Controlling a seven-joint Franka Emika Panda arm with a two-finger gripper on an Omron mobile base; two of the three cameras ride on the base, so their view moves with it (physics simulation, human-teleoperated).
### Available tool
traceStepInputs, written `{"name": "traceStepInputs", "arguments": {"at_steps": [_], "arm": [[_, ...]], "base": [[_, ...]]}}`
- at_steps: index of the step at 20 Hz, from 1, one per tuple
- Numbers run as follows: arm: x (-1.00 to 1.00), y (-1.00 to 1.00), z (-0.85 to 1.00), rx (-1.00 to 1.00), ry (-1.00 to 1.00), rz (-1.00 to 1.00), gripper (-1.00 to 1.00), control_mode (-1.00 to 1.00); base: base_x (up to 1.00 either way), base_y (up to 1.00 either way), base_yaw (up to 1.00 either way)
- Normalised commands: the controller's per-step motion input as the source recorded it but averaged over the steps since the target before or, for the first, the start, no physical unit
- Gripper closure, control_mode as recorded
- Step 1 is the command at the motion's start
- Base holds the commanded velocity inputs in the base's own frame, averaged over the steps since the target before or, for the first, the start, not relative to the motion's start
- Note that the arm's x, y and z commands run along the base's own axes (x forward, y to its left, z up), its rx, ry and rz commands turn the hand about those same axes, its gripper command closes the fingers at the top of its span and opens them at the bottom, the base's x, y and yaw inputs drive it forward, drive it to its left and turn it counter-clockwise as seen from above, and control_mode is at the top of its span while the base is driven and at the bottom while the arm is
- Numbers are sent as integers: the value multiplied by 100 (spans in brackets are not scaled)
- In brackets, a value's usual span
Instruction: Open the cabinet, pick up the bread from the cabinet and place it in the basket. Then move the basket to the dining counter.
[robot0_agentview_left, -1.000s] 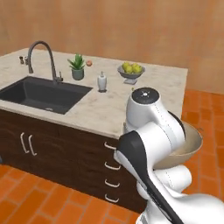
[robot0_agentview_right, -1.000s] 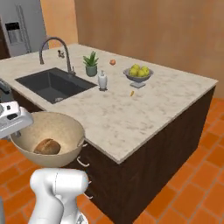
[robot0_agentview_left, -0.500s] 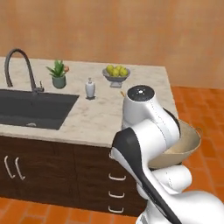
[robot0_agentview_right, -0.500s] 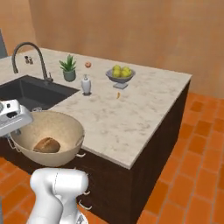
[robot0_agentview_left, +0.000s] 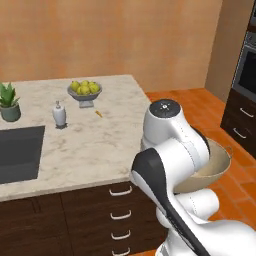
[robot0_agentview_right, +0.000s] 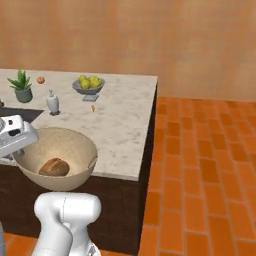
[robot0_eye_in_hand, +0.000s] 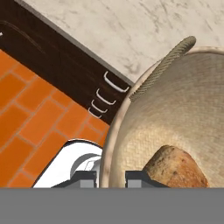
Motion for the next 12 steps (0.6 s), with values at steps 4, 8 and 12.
{"name": "traceStepInputs", "arguments": {"at_steps": [4,8,12], "arm": [[0,0,0,0,0,0,100,100],[0,0,0,0,0,0,100,100],[0,0,0,0,0,0,100,100]], "base": [[2,64,-56],[4,69,-27],[32,42,-1]]}}
